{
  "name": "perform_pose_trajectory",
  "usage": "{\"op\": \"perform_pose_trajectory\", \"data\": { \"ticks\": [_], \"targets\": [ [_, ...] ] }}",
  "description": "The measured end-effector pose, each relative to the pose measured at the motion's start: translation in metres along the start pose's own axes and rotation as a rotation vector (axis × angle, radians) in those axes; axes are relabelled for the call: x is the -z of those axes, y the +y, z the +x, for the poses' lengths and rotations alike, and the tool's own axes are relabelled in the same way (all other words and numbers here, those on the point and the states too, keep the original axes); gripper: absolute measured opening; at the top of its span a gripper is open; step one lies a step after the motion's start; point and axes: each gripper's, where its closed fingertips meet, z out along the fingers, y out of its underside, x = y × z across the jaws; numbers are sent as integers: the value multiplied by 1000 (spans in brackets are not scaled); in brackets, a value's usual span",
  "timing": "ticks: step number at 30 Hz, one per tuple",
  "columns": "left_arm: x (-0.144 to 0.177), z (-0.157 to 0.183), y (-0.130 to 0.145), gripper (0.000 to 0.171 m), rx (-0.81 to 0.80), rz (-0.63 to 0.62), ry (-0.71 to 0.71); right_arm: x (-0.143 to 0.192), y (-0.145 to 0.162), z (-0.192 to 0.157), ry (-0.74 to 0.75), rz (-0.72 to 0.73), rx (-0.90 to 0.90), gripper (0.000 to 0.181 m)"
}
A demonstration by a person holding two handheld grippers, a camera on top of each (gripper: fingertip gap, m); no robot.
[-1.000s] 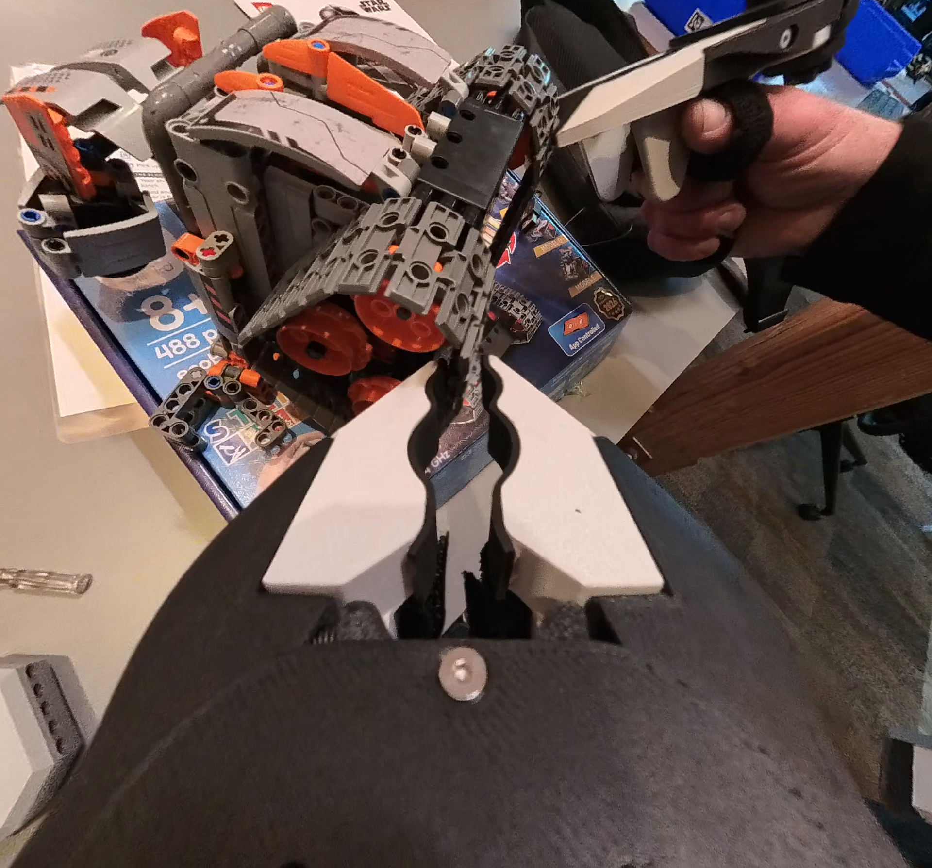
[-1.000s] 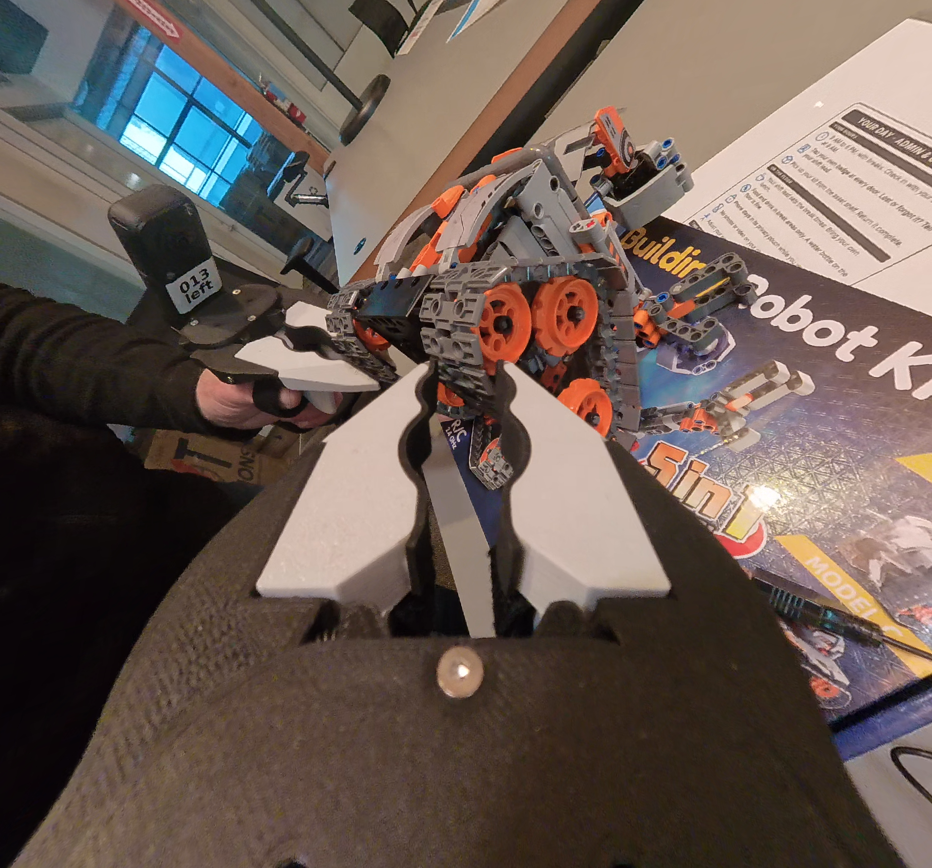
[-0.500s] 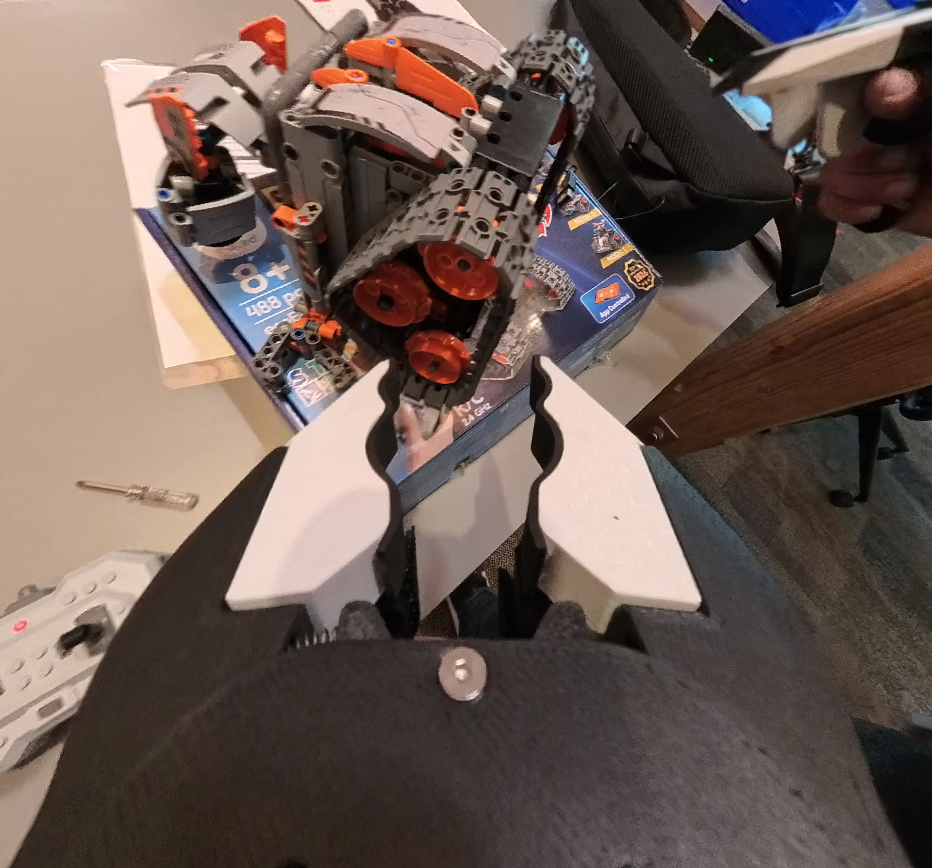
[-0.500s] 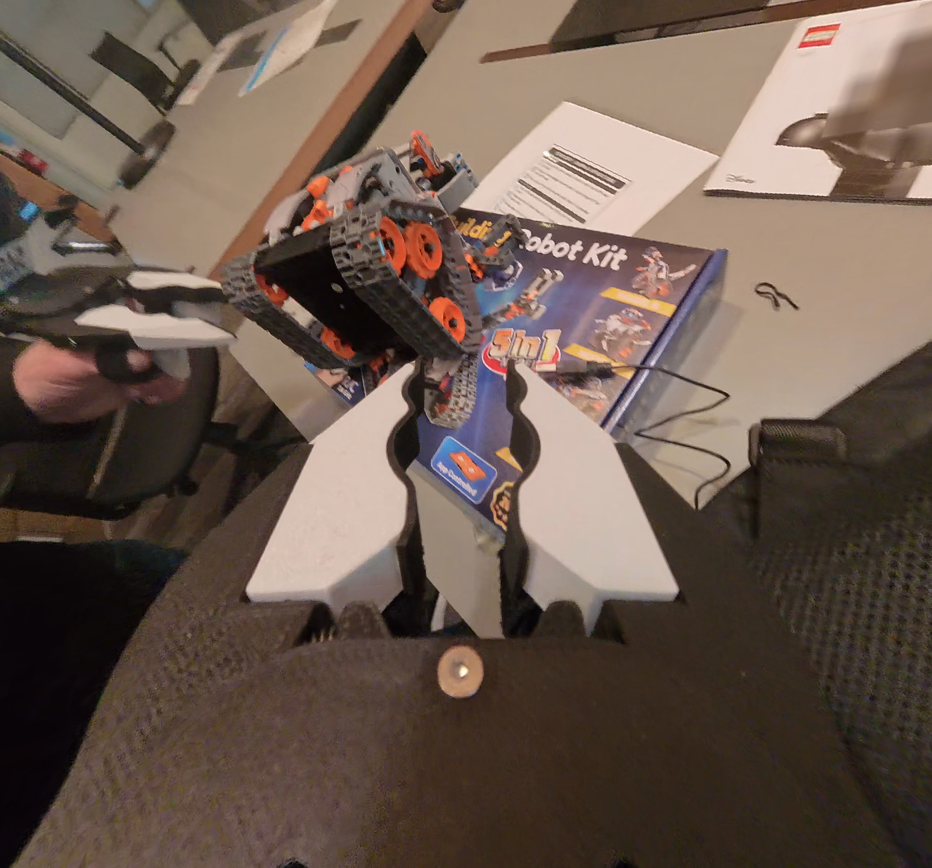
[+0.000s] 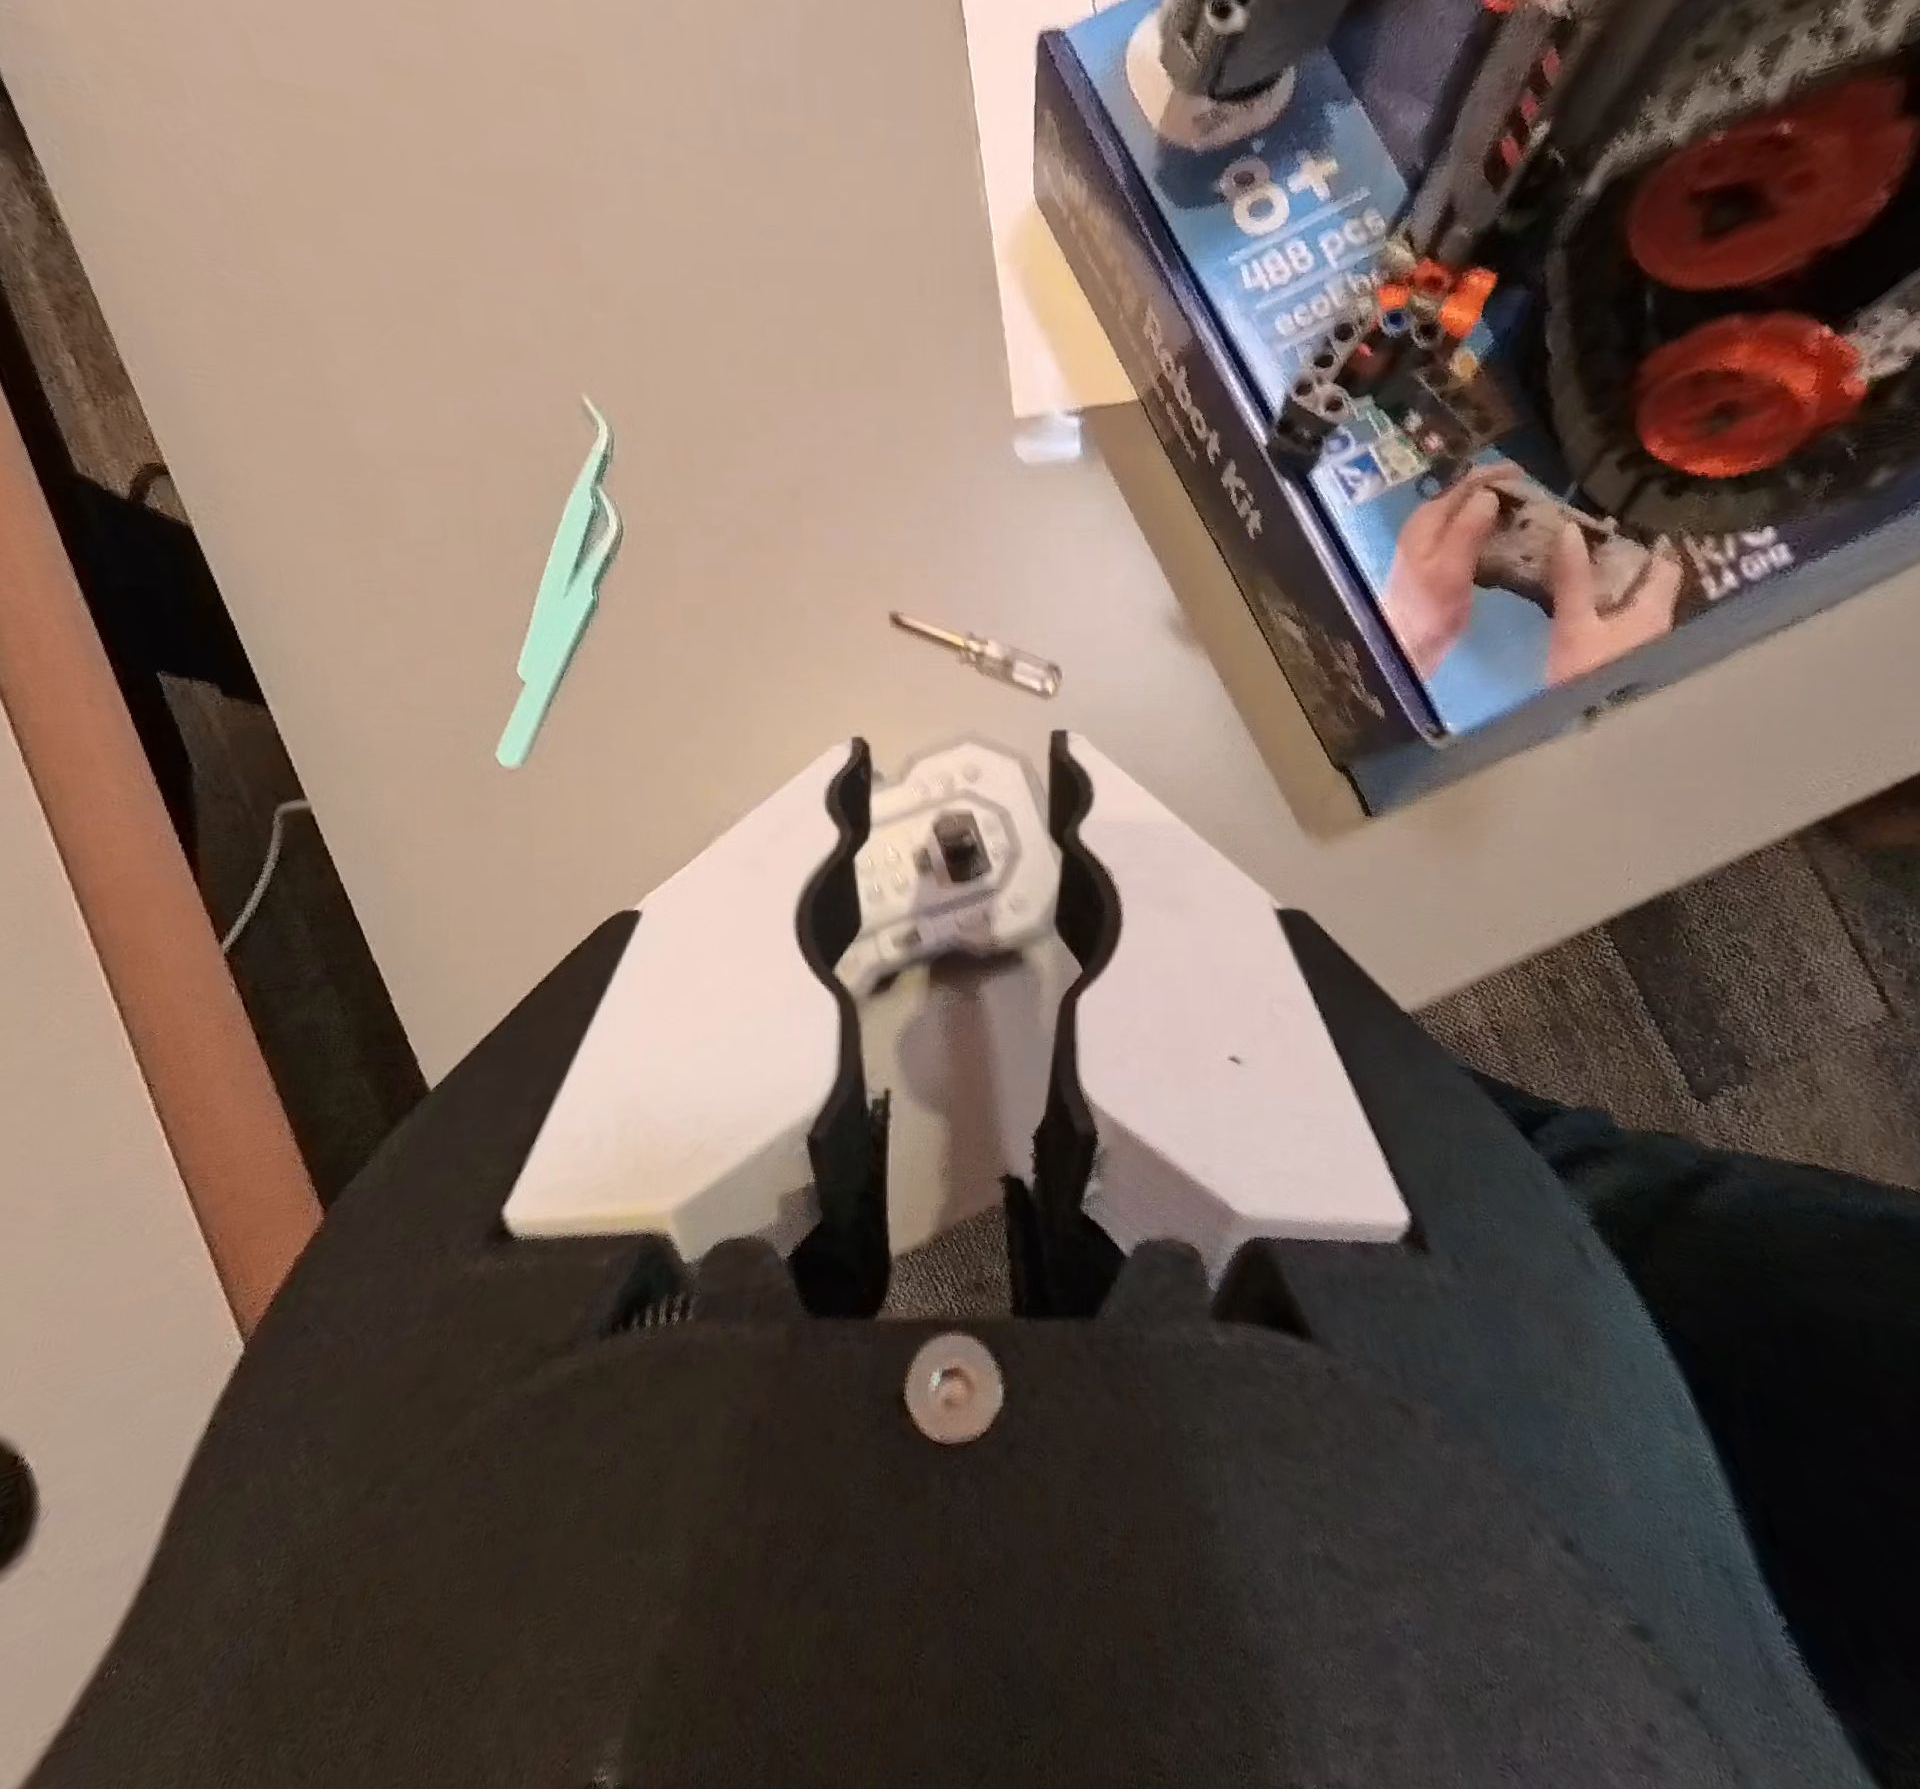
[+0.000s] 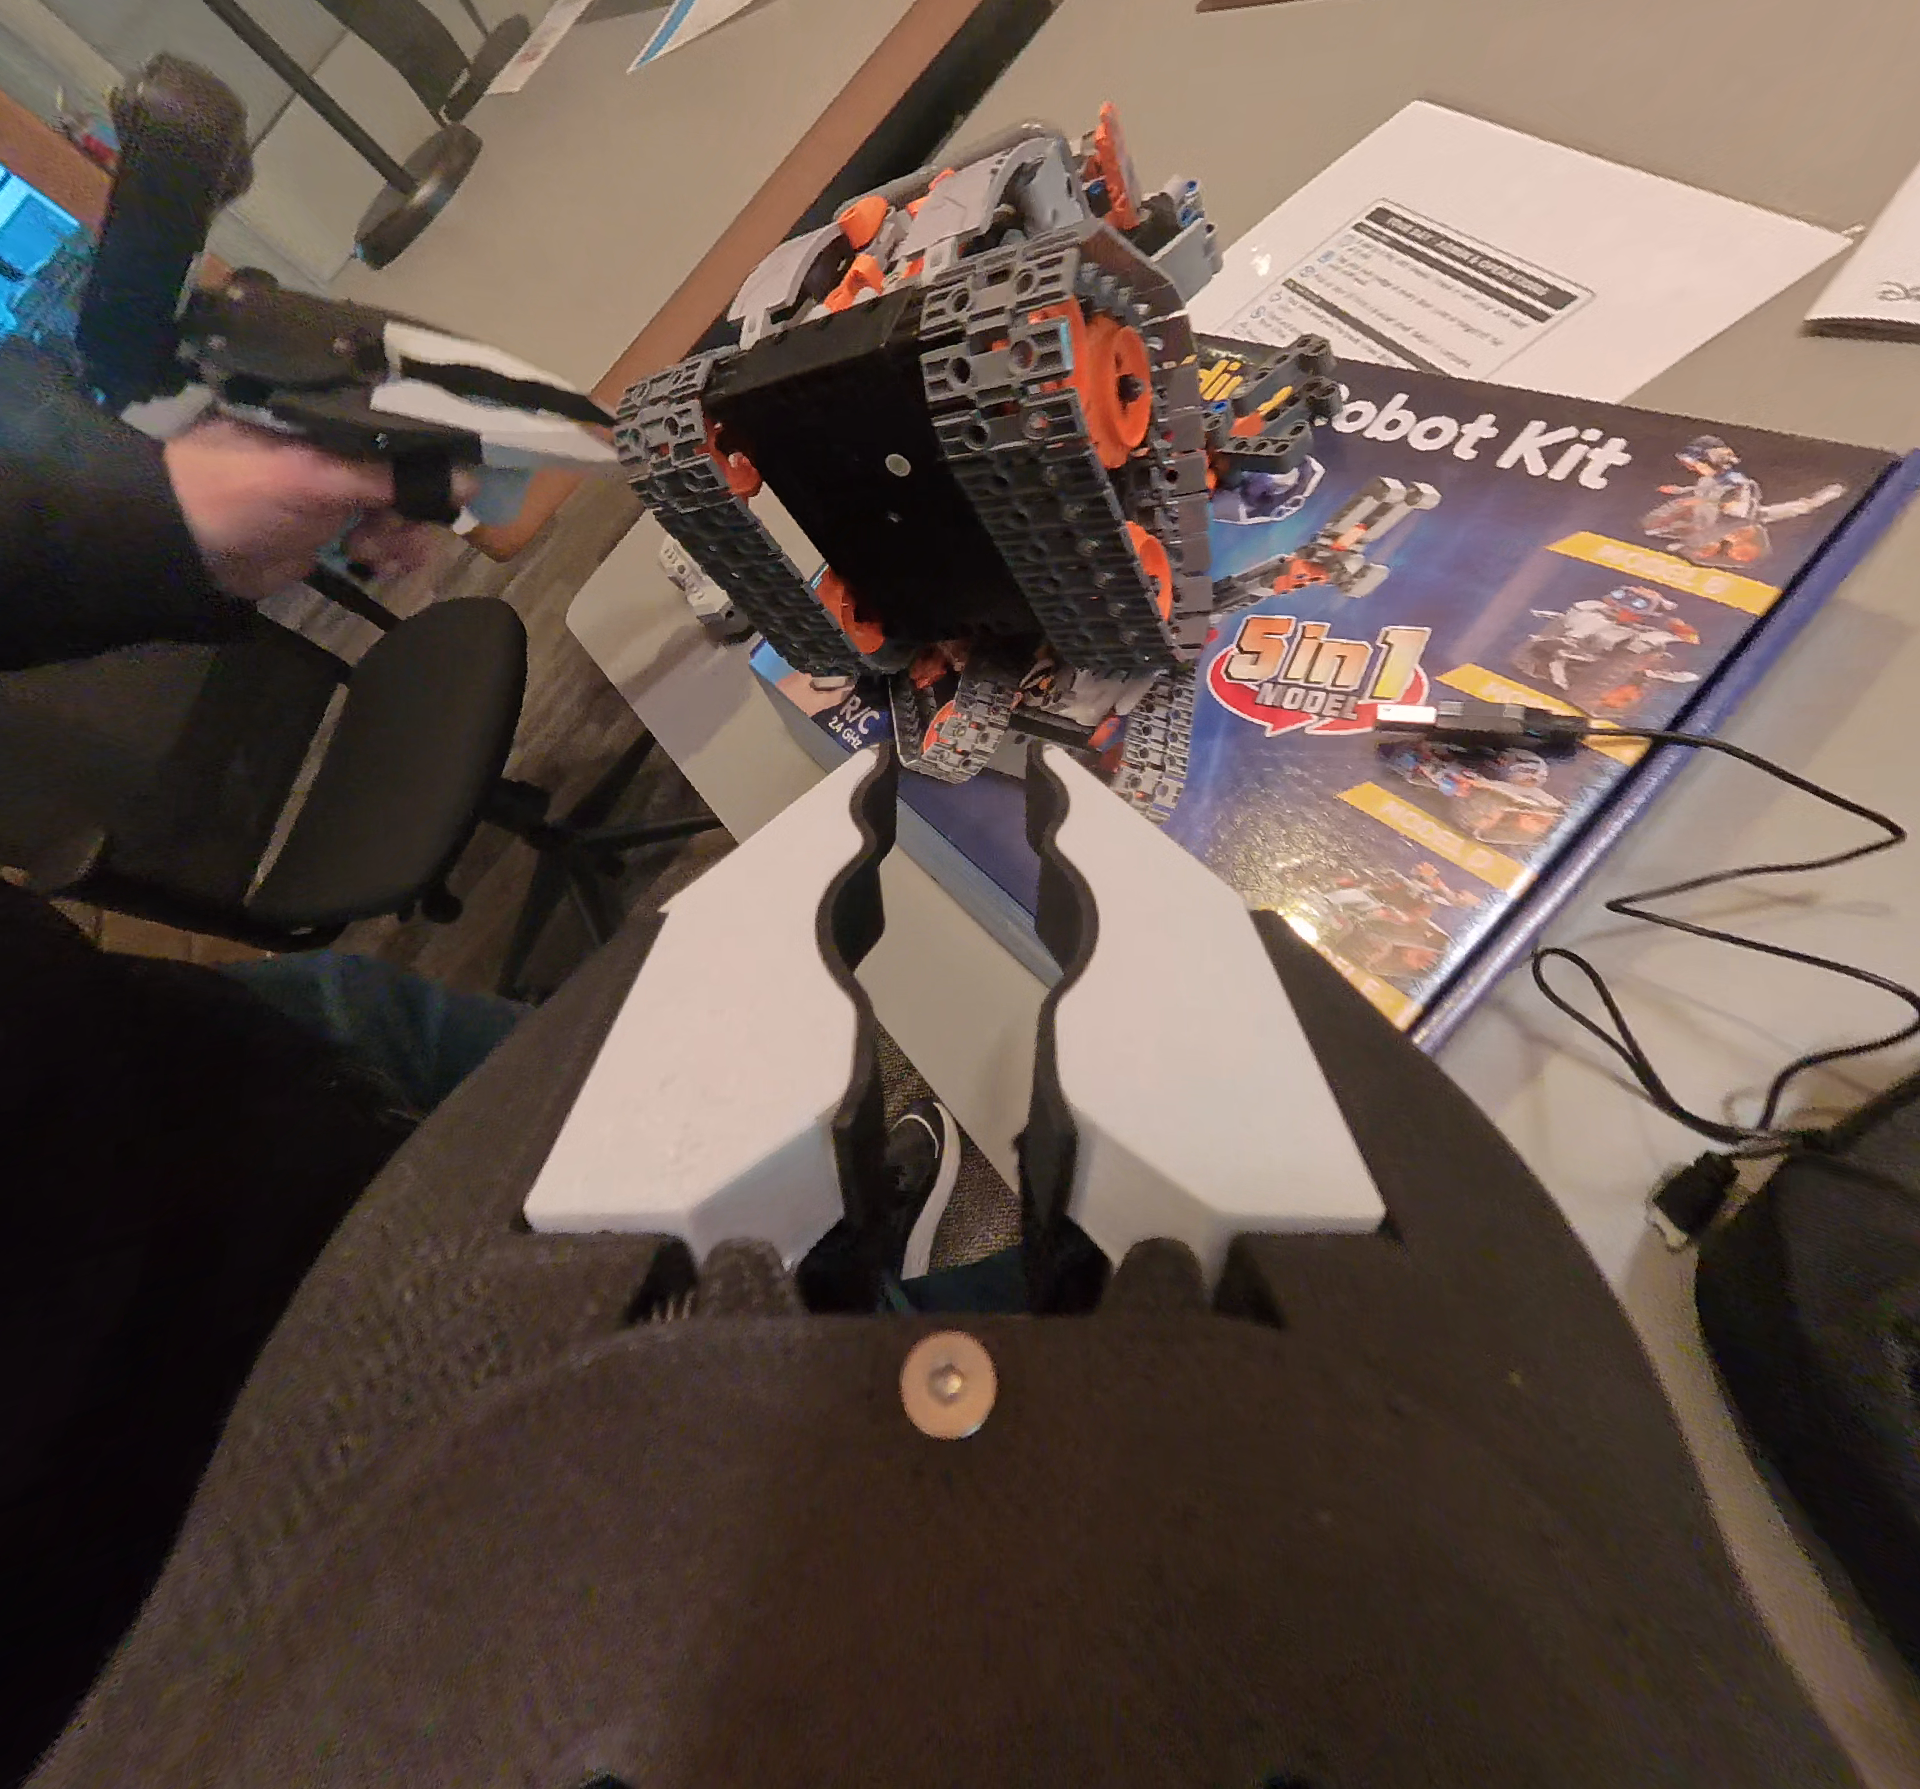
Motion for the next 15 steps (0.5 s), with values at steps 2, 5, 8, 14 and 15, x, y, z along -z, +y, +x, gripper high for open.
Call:
{"op": "perform_pose_trajectory", "data": {
  "ticks": [2, 5, 8, 14, 15],
  "targets": [
    [-13, -2, -12, 27, -78, -17, 23, -6, 3, -5, 0, -18, 20, 21],
    [-33, -8, -35, 19, -440, -17, 2, -13, 4, -16, -15, -27, 19, 21],
    [-57, 3, -34, 21, -794, -83, 167, -21, 8, -33, -37, -31, 9, 20],
    [-95, -5, -2, 29, -1176, -229, 413, -41, 25, -68, -10, -25, -4, 17],
    [-99, -5, 2, 29, -1213, -234, 444, -44, 27, -74, 8, -18, -13, 17]
  ]
}}
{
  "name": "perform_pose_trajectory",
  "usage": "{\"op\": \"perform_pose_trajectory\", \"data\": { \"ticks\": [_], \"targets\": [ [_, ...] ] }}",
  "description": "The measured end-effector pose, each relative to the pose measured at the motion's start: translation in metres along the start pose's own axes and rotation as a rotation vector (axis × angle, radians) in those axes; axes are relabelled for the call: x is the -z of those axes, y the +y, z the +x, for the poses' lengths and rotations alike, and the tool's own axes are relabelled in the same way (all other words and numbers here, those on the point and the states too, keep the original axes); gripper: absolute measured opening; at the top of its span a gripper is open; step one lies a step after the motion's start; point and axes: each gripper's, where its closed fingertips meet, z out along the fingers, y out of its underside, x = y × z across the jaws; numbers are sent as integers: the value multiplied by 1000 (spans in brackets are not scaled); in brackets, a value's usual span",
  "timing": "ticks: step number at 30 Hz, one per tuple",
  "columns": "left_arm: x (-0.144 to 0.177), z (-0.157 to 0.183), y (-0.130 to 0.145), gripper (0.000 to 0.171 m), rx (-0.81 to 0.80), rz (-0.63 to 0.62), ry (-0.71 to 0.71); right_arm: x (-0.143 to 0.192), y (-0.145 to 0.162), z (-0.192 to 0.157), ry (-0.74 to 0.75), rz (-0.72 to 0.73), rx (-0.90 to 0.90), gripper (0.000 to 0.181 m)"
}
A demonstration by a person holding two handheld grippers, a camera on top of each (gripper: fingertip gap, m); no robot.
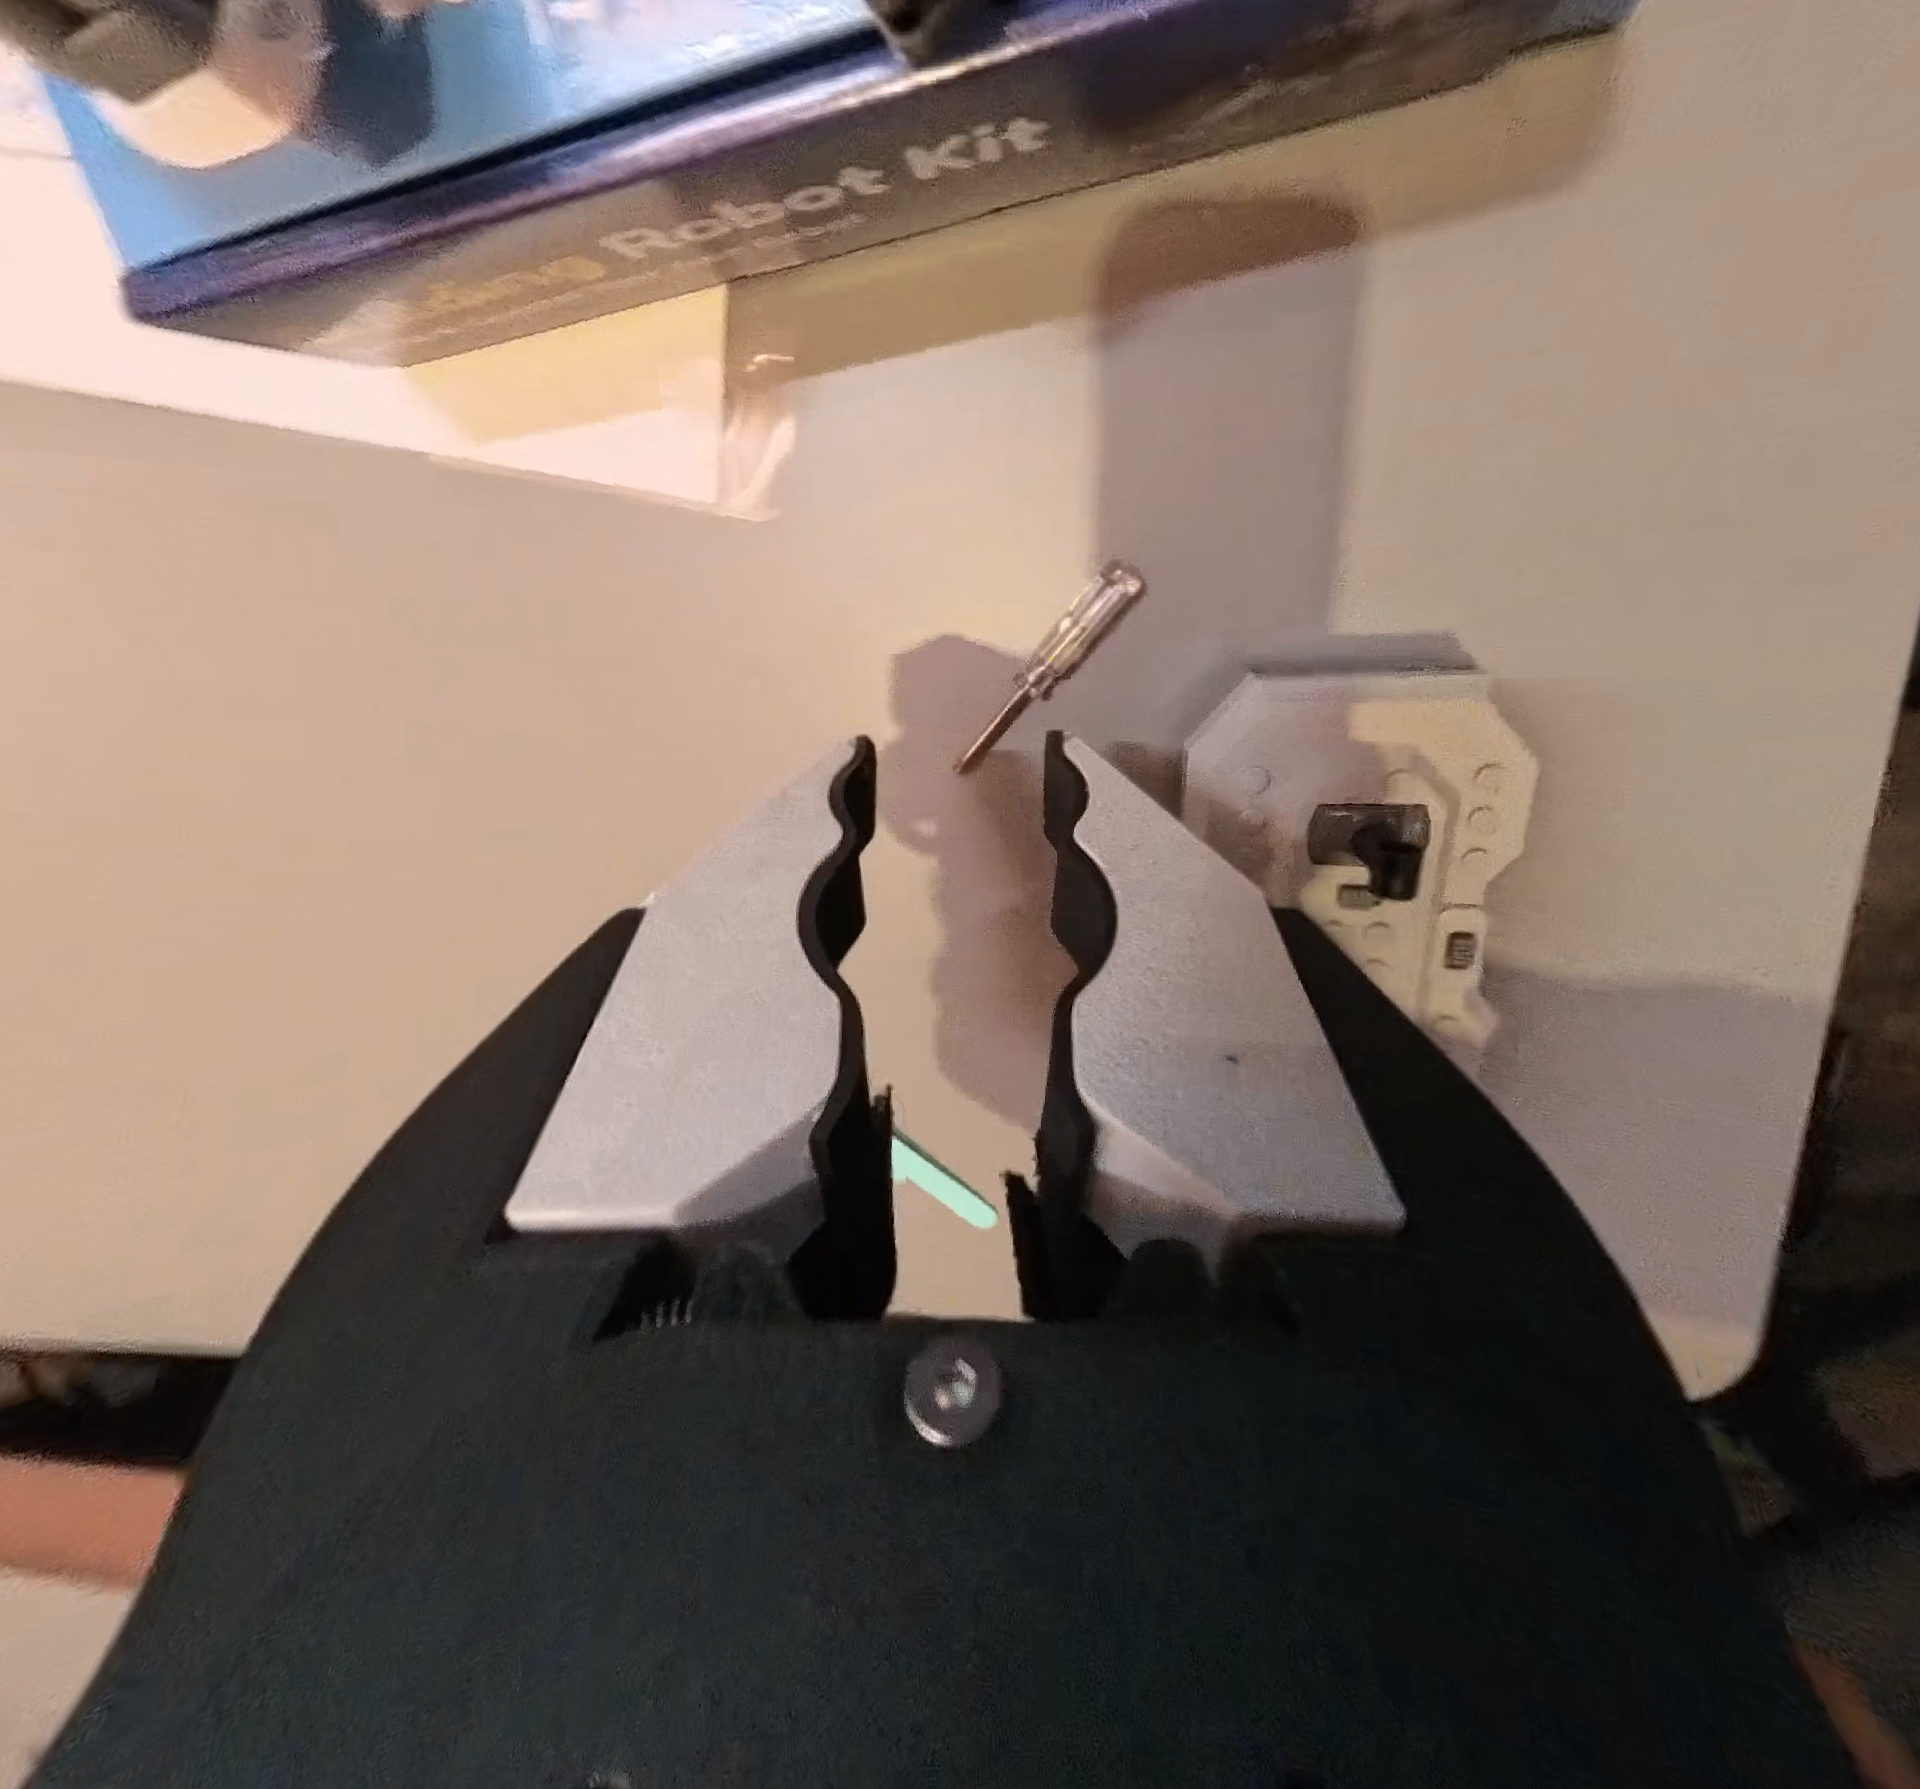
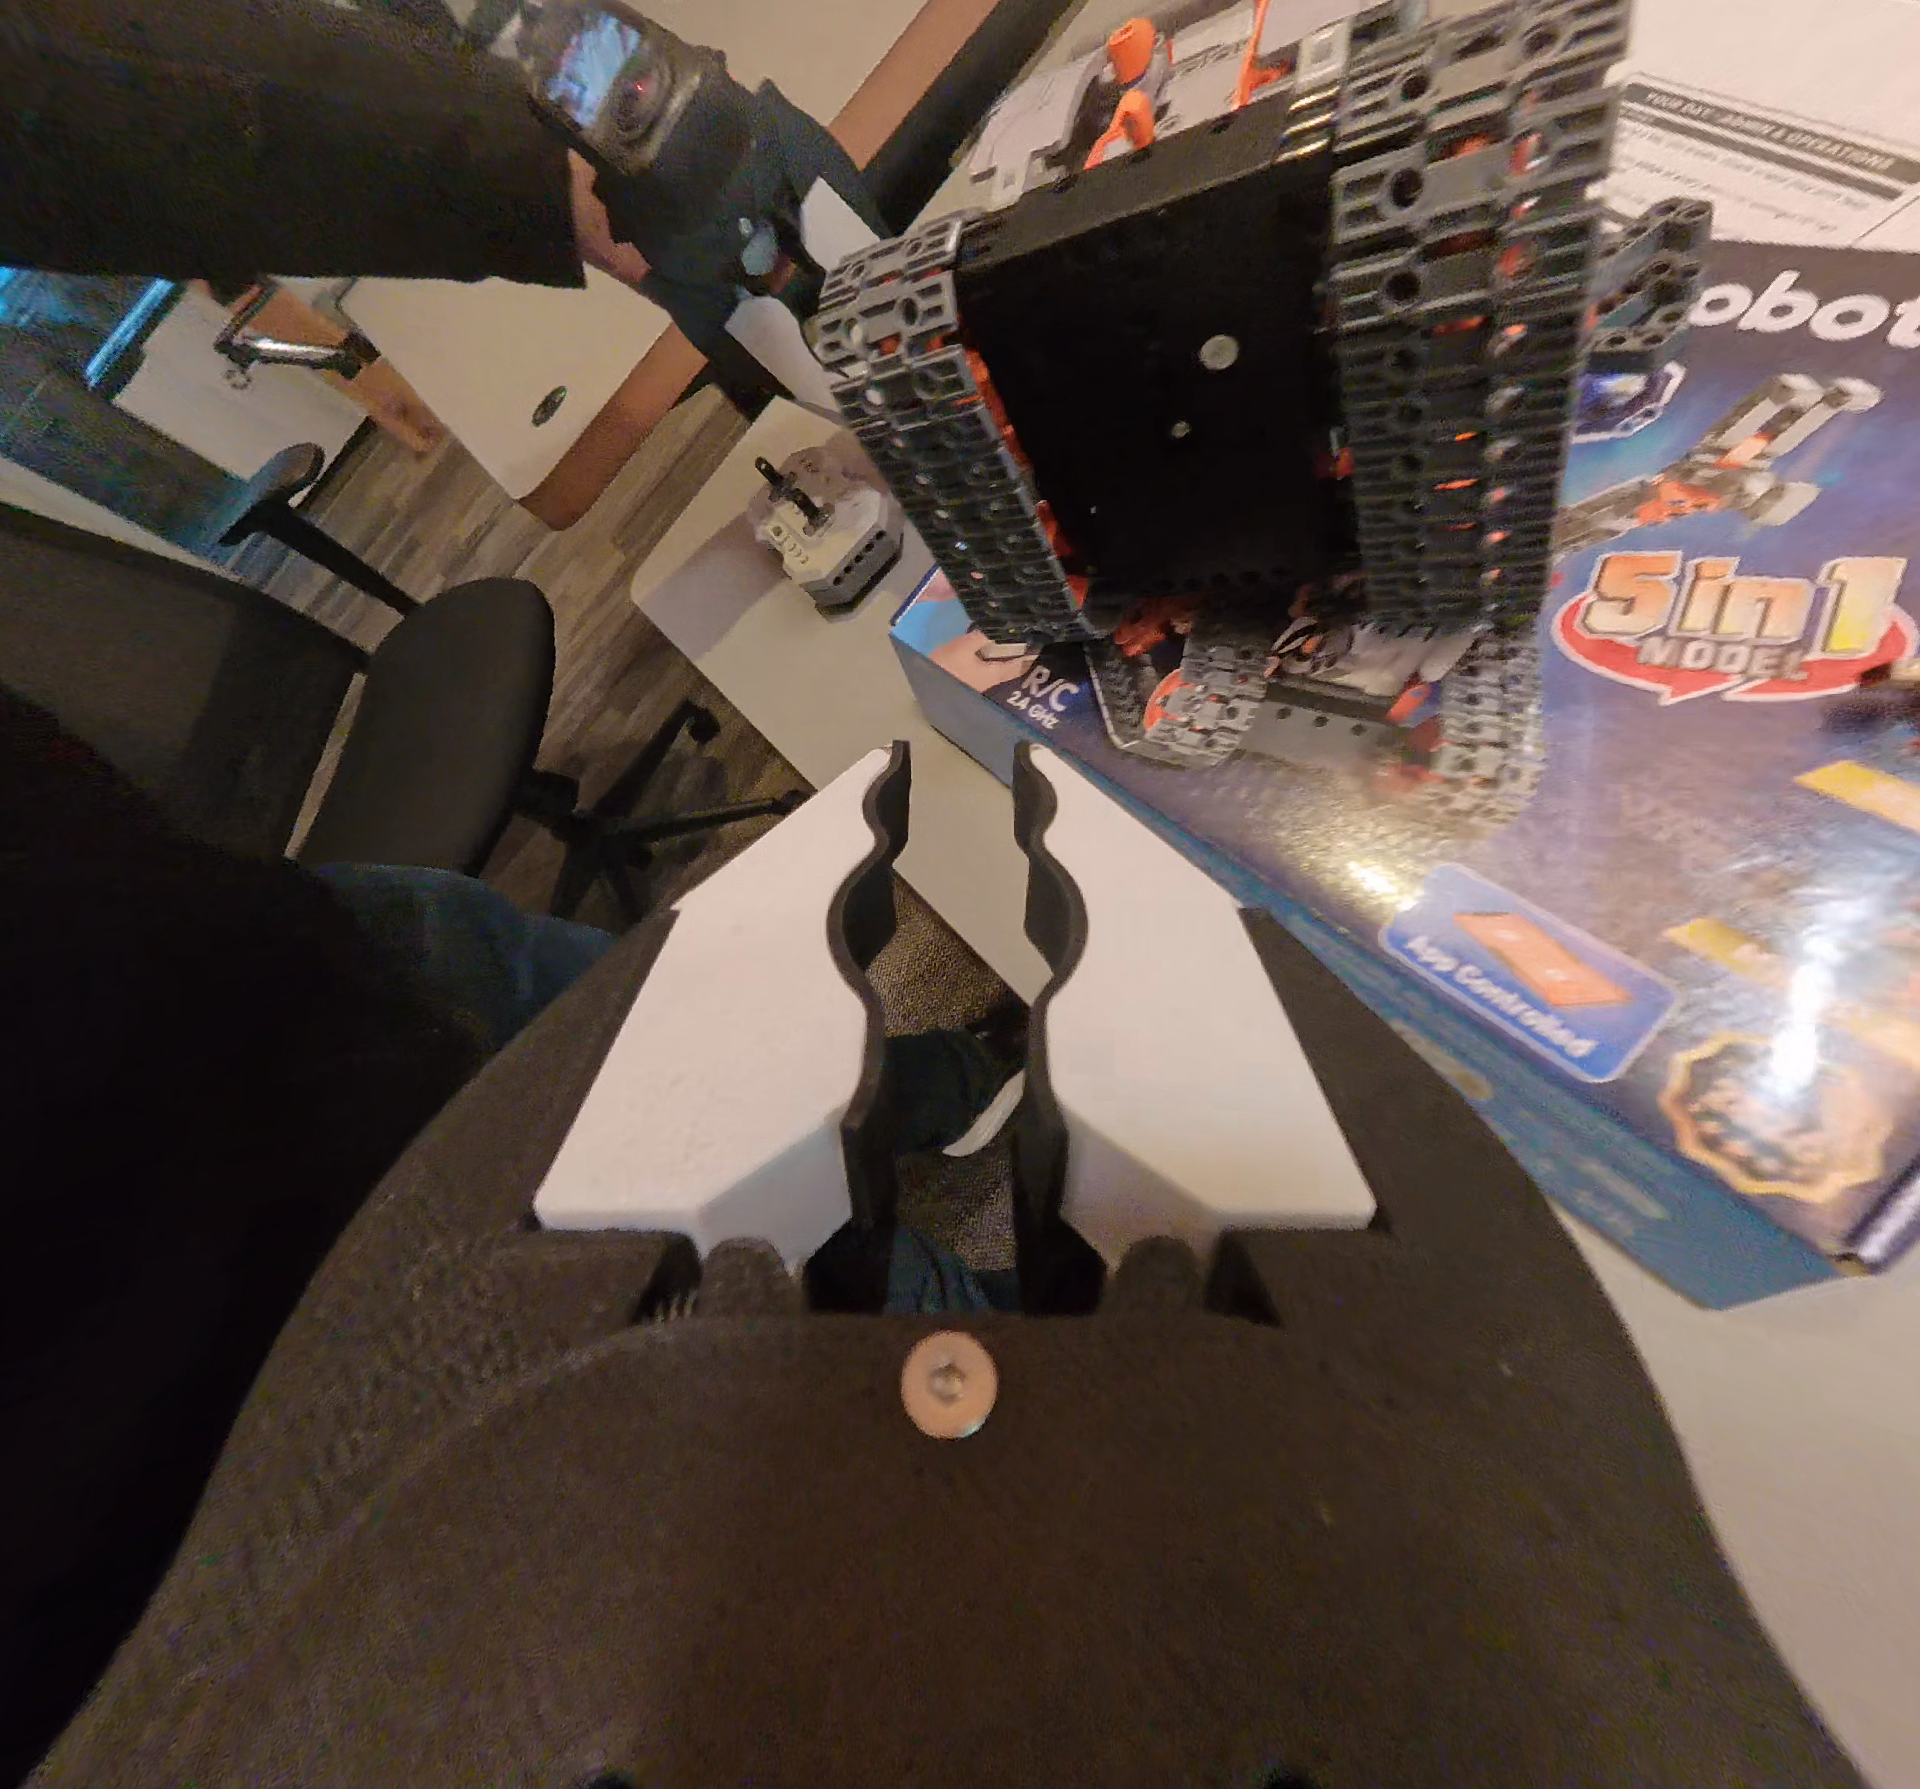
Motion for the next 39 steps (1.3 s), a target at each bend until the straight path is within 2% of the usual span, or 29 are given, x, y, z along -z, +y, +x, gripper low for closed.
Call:
{"op": "perform_pose_trajectory", "data": {
  "ticks": [5, 9, 19, 22, 24, 27, 30, 35, 39],
  "targets": [
    [-23, 3, 6, 21, -131, 26, 54, -15, 9, -33, 94, 75, -64, 13],
    [-33, 9, 15, 0, -194, 56, 70, -33, 16, -56, 159, 117, -105, 13],
    [-29, 6, 4, 0, -178, 216, 4, -80, 8, -102, 208, 175, -129, 13],
    [-28, 6, 4, 0, -163, 229, 6, -90, 2, -110, 199, 172, -108, 14],
    [-25, 1, 2, 13, -169, 242, -27, -94, -4, -115, 188, 176, -94, 13],
    [-33, 7, 9, 20, -188, 191, 34, -98, -6, -120, 166, 173, -79, 13],
    [-35, 15, 6, 1, -183, 202, 93, -98, -3, -120, 137, 184, -89, 12],
    [-34, 13, 1, 0, -153, 228, 46, -92, 1, -117, 126, 189, -88, 11],
    [-12, 2, -13, 0, -95, 280, -49, -86, 1, -111, 114, 225, -132, 14]
  ]
}}
